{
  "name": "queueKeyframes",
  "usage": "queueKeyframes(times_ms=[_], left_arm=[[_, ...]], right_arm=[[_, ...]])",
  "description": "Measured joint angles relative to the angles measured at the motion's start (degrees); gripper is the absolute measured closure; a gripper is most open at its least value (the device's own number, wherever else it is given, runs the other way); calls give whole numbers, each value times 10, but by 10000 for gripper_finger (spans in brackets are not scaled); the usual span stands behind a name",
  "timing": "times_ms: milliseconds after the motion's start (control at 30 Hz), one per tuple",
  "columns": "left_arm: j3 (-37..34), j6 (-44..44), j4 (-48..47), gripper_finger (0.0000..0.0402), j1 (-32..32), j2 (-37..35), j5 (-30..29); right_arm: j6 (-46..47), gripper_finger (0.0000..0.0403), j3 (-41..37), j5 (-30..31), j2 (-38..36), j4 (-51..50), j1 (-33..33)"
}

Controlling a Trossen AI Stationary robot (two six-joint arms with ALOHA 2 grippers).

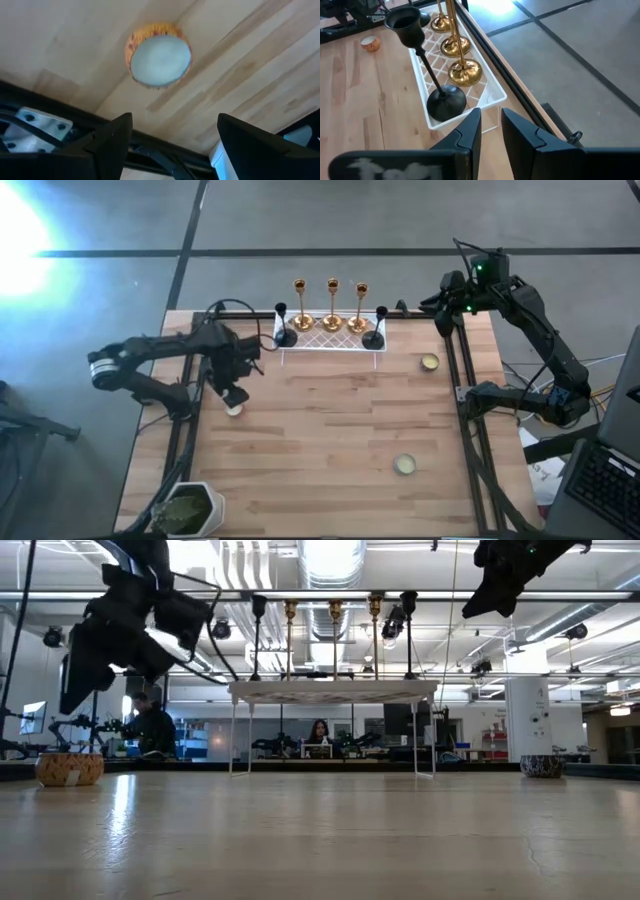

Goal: Pick & Place candle stick holders
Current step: Put the white scented candle on the shelf

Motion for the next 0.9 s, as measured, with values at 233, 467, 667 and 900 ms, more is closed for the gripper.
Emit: queueKeyframes(times_ms=[233,467,667,900], left_arm=[[-36,-8,8,106,-7,-22,-5],[-60,-79,28,106,-25,-93,-37],[-61,-153,74,106,-53,-149,-100],[-62,-174,140,106,-70,-175,-118]], right_arm=[[2,328,0,0,0,-3,0],[4,318,0,0,0,-3,0],[13,319,0,0,0,-3,0],[13,331,0,0,0,-3,0]])
